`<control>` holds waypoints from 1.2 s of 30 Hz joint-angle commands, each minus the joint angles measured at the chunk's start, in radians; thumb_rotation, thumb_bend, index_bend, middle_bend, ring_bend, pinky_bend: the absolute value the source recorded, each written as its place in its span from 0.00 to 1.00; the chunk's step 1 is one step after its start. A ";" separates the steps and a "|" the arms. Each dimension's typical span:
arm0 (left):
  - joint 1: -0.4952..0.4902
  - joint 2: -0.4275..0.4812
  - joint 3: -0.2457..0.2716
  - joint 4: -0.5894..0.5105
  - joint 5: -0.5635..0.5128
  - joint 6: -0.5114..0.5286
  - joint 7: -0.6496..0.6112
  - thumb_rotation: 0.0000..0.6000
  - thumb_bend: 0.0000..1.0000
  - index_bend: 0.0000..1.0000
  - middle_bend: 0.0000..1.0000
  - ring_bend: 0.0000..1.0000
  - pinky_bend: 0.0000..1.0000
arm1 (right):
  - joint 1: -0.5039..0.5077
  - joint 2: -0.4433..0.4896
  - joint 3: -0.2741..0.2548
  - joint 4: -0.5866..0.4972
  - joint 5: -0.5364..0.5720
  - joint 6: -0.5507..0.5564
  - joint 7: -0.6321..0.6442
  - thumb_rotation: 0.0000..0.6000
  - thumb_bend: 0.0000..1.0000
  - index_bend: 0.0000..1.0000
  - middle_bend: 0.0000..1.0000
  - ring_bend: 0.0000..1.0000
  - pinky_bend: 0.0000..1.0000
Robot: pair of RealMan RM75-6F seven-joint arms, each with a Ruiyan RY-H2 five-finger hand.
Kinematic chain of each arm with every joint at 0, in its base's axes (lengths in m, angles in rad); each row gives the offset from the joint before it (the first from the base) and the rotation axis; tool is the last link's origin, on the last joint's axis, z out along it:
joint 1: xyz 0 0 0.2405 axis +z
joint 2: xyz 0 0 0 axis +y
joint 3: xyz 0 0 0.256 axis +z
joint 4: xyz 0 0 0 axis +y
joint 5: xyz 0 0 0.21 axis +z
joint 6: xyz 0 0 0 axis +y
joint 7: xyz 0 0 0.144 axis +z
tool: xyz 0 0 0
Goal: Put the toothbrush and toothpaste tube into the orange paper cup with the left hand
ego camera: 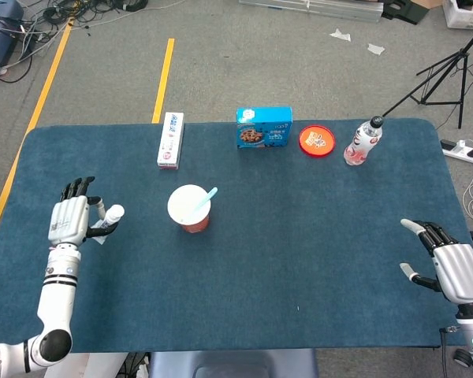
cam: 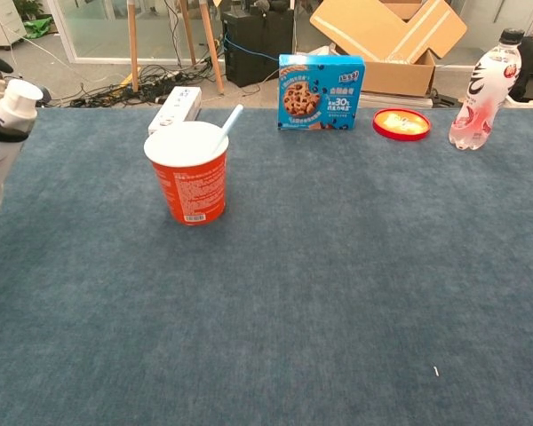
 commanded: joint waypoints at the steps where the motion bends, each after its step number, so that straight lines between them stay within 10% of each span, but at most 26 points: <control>1: -0.021 0.008 -0.024 -0.024 -0.004 0.001 0.007 1.00 0.22 0.68 0.12 0.00 0.00 | 0.000 0.000 0.000 0.000 -0.001 0.000 0.000 1.00 0.17 0.22 0.26 0.22 0.52; 12: -0.098 0.031 -0.127 -0.078 -0.091 -0.035 -0.012 1.00 0.23 0.69 0.14 0.00 0.00 | -0.005 0.005 -0.003 -0.003 -0.010 0.014 0.016 1.00 0.17 0.22 0.26 0.22 0.52; 21: -0.129 0.131 -0.217 -0.119 -0.232 -0.275 -0.200 1.00 0.22 0.69 0.15 0.00 0.00 | -0.010 0.009 -0.004 -0.003 -0.016 0.025 0.034 1.00 0.17 0.22 0.26 0.22 0.52; 36: -0.221 0.121 -0.199 -0.069 -0.213 -0.328 -0.287 1.00 0.23 0.70 0.15 0.00 0.00 | -0.005 0.007 -0.007 -0.002 -0.017 0.013 0.018 1.00 0.17 0.22 0.26 0.22 0.52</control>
